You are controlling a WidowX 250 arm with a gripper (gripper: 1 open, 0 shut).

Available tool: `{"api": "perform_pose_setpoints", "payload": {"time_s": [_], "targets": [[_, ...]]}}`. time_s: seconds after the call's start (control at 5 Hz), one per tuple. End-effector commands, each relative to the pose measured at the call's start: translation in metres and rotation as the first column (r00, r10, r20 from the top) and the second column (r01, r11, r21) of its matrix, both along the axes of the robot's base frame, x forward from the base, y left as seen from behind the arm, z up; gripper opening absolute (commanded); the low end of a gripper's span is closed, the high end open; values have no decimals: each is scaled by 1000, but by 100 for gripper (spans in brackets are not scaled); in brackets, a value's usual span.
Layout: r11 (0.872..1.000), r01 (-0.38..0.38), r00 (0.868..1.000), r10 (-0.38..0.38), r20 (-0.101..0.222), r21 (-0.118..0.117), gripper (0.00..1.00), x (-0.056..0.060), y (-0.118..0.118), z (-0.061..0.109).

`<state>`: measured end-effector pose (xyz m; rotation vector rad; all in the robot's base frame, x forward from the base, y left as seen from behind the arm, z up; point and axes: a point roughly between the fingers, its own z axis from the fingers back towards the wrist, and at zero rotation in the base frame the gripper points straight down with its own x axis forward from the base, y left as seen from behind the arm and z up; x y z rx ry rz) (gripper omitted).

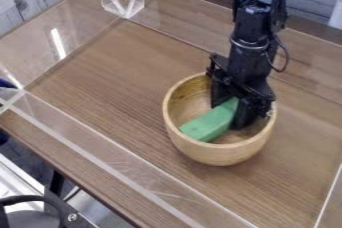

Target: Remove the green block from inside the brown bowl and put it on the table

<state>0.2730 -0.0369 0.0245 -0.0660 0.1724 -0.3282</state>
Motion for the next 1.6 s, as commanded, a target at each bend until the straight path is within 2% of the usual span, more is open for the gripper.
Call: {"api": "perform_pose_setpoints", "payload": {"time_s": [0.0,1.4], "targets": [[1000,-20,1000,20,18,-3,0,0,6,10],[999,-32,998,33,48,-7,0,-1,10,32]]}}
